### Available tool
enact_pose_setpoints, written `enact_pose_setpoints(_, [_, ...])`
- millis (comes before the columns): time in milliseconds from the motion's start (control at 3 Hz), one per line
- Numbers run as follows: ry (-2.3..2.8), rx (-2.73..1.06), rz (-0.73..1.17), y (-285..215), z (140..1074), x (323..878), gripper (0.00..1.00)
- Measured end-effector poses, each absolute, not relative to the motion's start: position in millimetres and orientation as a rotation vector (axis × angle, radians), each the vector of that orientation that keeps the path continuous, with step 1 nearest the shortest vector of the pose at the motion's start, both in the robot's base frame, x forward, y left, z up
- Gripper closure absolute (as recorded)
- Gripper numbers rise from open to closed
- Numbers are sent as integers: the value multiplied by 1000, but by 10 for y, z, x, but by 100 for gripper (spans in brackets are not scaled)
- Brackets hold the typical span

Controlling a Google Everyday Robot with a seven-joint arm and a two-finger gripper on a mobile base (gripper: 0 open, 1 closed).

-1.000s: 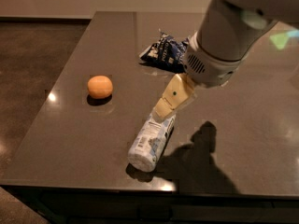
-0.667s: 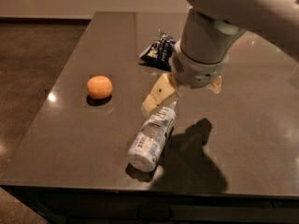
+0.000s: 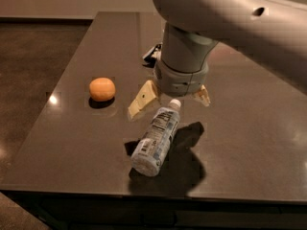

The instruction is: Place blue plastic bottle upright

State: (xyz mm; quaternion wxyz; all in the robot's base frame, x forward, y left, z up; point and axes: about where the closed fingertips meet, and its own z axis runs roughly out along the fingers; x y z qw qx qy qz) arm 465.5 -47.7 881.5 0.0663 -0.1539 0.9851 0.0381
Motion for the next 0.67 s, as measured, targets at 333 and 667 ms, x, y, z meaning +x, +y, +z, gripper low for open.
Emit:
enact_pose_setpoints(333, [3025, -409, 93, -284, 8646, 4640, 0])
enact_pose_setpoints(667, [3055, -372, 75, -266, 8560, 4637, 0])
